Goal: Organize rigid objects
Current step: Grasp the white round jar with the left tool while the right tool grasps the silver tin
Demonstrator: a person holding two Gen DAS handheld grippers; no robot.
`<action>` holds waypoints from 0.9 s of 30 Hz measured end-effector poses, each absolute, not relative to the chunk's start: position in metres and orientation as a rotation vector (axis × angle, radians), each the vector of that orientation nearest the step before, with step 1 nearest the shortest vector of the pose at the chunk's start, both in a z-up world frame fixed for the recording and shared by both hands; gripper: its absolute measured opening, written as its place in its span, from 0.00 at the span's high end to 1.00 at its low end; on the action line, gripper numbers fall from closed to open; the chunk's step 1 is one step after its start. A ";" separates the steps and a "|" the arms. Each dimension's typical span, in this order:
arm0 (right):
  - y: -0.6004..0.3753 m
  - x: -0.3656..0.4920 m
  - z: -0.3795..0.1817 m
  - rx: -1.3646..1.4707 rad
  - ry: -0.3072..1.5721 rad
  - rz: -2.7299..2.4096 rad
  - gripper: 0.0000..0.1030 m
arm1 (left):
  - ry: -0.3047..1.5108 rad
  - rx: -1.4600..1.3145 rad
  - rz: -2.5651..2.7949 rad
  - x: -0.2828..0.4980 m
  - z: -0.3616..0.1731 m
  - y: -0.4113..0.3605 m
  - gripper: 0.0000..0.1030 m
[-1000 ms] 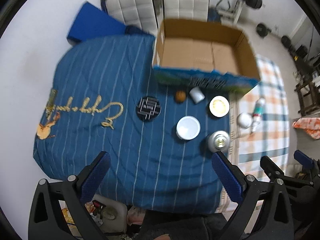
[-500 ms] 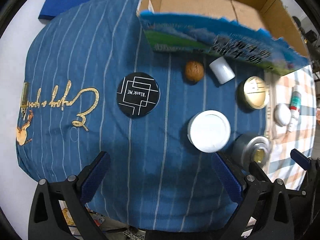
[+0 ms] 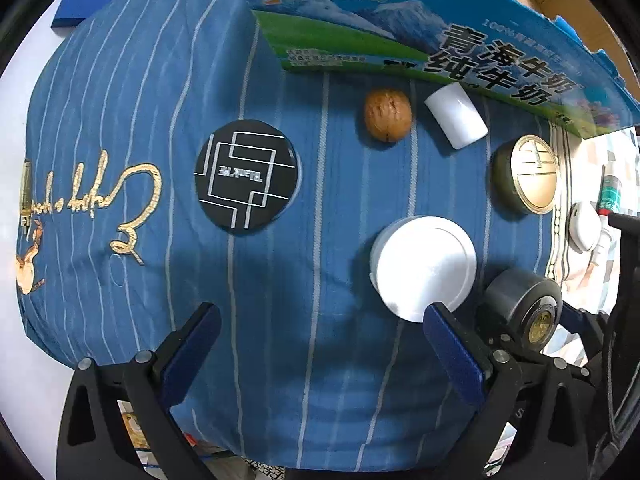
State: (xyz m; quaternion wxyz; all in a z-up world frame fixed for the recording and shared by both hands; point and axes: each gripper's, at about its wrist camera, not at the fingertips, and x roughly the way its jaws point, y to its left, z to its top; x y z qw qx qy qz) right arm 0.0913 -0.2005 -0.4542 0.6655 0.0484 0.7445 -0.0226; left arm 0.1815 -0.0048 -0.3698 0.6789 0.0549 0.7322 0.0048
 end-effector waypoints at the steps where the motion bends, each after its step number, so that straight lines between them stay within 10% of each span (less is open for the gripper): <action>1: -0.203 0.091 -0.455 0.123 1.681 -0.048 0.23 | 1.646 0.121 0.008 0.181 -0.371 -0.004 0.00; 22: -0.308 0.054 -0.460 0.210 1.737 -0.115 0.27 | 1.765 0.124 -0.074 0.166 -0.414 -0.084 0.00; 27: -0.329 0.057 -0.469 0.288 1.740 -0.130 0.27 | 1.771 0.095 -0.075 0.161 -0.428 -0.092 0.20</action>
